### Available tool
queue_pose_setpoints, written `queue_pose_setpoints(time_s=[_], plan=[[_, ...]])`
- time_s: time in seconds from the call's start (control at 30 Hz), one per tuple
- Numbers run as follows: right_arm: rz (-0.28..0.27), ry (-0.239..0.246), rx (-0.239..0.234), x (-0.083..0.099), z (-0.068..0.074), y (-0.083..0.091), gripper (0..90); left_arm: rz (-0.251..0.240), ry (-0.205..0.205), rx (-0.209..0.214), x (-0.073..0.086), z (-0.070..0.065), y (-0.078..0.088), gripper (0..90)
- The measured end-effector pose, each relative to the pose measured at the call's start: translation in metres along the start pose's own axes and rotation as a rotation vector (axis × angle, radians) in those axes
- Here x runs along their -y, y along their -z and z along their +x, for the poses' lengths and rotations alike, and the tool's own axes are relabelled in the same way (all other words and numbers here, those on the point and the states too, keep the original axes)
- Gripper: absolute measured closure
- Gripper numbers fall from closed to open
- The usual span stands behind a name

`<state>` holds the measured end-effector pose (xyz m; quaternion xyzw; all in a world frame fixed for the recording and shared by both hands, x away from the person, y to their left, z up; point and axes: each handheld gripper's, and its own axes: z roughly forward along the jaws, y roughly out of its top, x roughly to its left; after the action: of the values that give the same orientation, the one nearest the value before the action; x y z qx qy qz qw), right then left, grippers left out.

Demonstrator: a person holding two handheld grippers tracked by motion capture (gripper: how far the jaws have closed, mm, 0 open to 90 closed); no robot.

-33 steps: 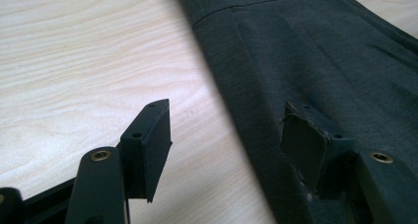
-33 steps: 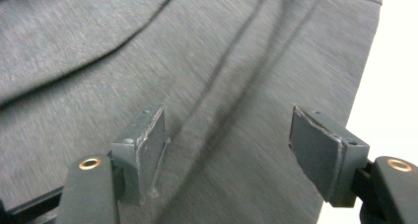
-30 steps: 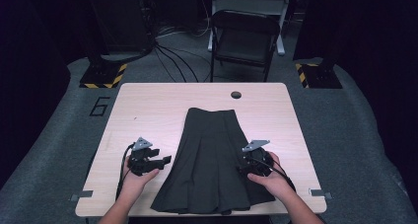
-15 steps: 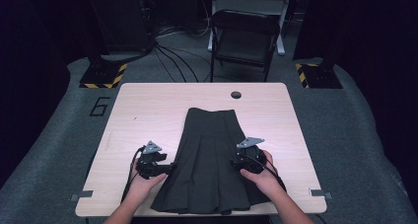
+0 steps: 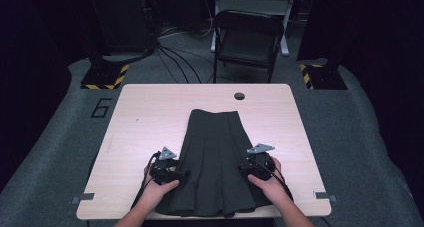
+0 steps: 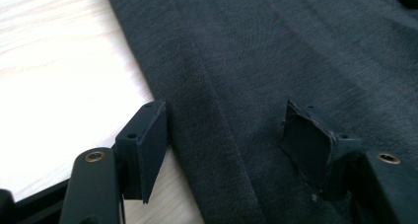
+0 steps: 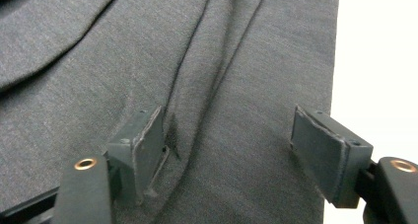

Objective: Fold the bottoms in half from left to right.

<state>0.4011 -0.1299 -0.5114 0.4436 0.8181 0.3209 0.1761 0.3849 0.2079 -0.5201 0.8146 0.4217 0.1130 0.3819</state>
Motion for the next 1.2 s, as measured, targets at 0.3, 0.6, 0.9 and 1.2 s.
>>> queue_pose_setpoints(time_s=[0.3,0.6,0.9,1.2], plan=[[-0.028,-0.040,-0.067,0.004,0.000,-0.002,41.0,-0.023,0.019,0.010,-0.004,-0.007,-0.005,63.9],[-0.021,-0.001,-0.075,-0.004,0.020,-0.009,46.0,-0.002,-0.021,-0.022,-0.010,-0.005,0.002,80.9],[-0.021,-0.001,-0.098,-0.021,0.036,-0.024,45.1,-0.008,0.045,-0.089,-0.008,0.023,0.026,87.0],[-0.001,0.006,-0.122,-0.037,0.060,-0.038,44.1,-0.005,0.089,-0.156,-0.003,0.043,0.043,87.0]])
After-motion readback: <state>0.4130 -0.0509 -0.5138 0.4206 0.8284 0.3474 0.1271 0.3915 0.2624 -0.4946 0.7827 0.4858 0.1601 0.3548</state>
